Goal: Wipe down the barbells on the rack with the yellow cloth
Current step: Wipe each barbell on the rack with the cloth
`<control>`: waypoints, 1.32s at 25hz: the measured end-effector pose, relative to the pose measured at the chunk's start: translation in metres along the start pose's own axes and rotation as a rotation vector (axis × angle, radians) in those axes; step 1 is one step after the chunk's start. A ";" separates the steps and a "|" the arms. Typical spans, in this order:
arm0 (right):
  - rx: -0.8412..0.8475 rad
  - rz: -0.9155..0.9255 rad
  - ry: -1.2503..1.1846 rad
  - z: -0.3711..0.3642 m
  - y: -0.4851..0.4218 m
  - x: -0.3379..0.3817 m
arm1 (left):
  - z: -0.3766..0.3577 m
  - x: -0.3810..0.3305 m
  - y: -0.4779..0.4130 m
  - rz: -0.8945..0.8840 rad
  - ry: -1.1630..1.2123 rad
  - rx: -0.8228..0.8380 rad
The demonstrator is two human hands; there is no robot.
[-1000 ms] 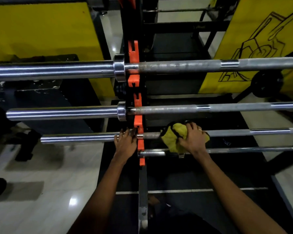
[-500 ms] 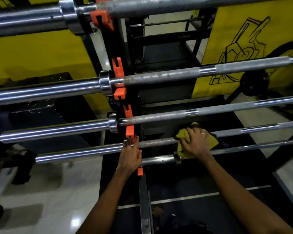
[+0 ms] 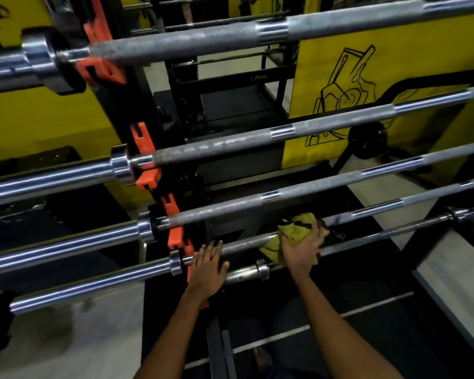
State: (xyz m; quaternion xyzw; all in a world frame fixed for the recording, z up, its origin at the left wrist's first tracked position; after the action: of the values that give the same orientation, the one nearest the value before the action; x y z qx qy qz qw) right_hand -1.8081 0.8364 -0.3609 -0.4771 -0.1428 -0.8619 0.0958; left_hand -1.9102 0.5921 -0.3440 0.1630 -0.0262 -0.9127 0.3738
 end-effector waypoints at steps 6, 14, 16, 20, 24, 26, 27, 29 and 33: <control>0.507 -0.543 -0.899 -0.050 0.010 -0.011 | 0.009 -0.019 -0.023 0.118 0.034 0.084; 0.712 -0.552 -0.477 -0.026 0.026 -0.015 | 0.008 -0.024 -0.034 0.140 0.128 0.093; 0.511 -0.370 -0.291 0.012 -0.007 -0.007 | 0.007 -0.026 -0.036 0.171 0.109 0.057; 0.207 0.060 0.211 0.047 -0.028 0.014 | 0.006 -0.041 -0.042 0.291 0.066 0.110; 0.222 0.519 0.339 0.042 -0.015 0.001 | 0.006 -0.072 -0.060 0.194 0.004 0.090; 0.202 0.554 0.246 0.055 -0.035 -0.007 | 0.002 -0.090 -0.068 0.081 -0.014 0.070; 0.147 0.499 0.189 0.064 -0.051 -0.010 | -0.001 -0.098 -0.071 0.047 -0.019 0.090; 0.023 0.348 0.125 0.078 -0.084 -0.013 | -0.007 -0.110 -0.080 -0.020 -0.038 0.124; 0.061 0.546 0.488 0.060 -0.090 -0.010 | -0.011 -0.134 -0.102 -0.208 -0.103 0.134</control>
State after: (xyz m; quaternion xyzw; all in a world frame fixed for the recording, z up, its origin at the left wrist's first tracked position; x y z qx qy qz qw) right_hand -1.7820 0.9414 -0.3532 -0.2748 -0.0089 -0.8884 0.3677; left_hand -1.8861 0.7586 -0.3345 0.1423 -0.0891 -0.9499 0.2637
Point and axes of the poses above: each hand's wrist, its own y-axis away from the middle knuckle, its own z-axis out of the back of the hand, x = y × z, the point moved 2 cm from there along -y, towards the middle knuckle, and after that the axes turned 11 degrees about -z, right-handed, at the moved point
